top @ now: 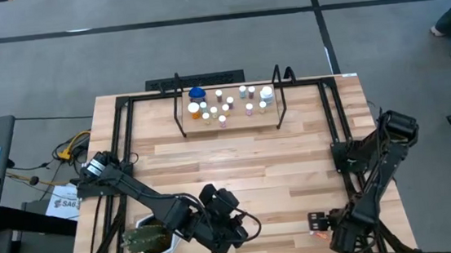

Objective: Pick and place medicine bottles onto shelf by color
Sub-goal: Put the yellow pill bottle on the shelf

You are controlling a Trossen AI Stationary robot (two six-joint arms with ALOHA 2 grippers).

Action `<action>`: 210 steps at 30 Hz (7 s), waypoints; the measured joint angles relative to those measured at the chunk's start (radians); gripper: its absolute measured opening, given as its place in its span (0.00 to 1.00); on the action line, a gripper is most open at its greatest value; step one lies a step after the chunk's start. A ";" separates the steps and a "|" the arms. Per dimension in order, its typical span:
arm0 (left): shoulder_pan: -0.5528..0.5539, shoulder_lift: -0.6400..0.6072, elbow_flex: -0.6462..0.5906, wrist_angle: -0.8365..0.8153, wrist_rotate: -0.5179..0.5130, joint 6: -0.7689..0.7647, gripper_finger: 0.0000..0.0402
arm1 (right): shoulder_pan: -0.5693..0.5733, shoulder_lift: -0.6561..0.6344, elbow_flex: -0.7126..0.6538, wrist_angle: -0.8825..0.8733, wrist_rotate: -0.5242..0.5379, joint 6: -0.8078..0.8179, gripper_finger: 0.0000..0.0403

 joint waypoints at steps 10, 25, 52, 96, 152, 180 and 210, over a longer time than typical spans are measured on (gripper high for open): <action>0.000 0.000 0.000 0.000 -0.009 -0.028 0.42 | 0.011 0.000 -0.051 0.084 -0.006 -0.002 0.63; 0.000 0.000 0.000 0.010 -0.009 -0.029 0.42 | -0.009 0.000 -0.085 0.176 -0.046 0.090 0.60; -0.001 0.000 0.000 0.007 0.007 -0.026 0.42 | -0.168 0.118 -0.078 0.279 -0.186 0.422 0.48; -0.001 0.000 0.000 0.006 -0.022 0.024 0.42 | -0.227 -0.049 -0.086 0.208 0.078 0.611 0.59; 0.010 0.008 0.000 0.008 -0.128 0.097 0.42 | -0.405 -0.140 -0.225 0.449 0.045 0.857 0.28; 0.260 0.081 0.000 0.172 -0.073 0.517 0.63 | -0.667 -0.532 -0.225 0.502 0.302 0.647 0.29; 0.225 -0.157 -0.620 0.659 -0.295 0.210 0.61 | -0.863 -0.609 -0.545 1.211 0.312 0.635 0.29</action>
